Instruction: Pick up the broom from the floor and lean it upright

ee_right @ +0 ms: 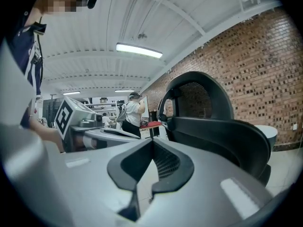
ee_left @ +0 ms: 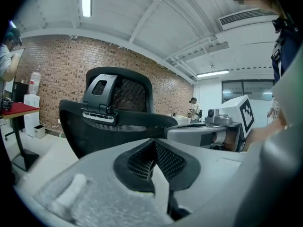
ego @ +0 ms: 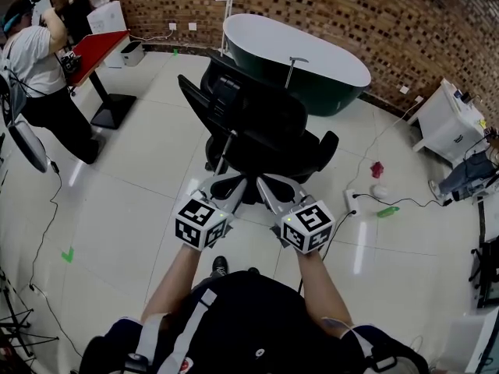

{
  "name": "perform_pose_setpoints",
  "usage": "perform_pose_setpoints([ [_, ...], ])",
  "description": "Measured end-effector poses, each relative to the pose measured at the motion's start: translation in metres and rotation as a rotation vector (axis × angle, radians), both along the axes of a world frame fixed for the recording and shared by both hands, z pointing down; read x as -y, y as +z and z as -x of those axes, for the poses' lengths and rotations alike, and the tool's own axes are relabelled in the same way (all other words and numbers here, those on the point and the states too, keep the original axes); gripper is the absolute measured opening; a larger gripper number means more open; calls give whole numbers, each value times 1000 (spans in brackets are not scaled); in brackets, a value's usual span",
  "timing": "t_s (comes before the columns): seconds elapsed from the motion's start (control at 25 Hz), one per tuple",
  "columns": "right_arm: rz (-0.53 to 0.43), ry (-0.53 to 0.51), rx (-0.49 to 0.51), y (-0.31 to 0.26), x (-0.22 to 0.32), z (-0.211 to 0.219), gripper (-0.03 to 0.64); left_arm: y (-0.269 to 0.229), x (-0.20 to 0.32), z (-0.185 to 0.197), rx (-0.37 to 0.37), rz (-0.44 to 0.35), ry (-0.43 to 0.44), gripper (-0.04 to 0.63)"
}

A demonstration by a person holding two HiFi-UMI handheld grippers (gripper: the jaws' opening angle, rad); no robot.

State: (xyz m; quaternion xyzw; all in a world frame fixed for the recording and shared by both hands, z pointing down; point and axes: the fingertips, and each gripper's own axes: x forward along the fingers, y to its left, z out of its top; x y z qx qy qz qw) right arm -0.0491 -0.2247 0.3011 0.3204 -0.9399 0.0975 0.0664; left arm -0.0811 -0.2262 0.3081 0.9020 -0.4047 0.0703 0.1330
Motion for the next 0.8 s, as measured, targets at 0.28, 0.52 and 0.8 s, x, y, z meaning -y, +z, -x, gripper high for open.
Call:
perform_pose_setpoints([
  [0.28, -16, -9, 8, -9, 3, -5, 2, -7, 4, -7, 11, -10, 2, 2],
  [0.52, -19, -9, 3, -11, 2, -9, 1, -8, 3, -10, 18, -12, 7, 2],
  [0.8, -19, -12, 6, -12, 3, -10, 2, -9, 3, -12, 13, -13, 12, 2],
])
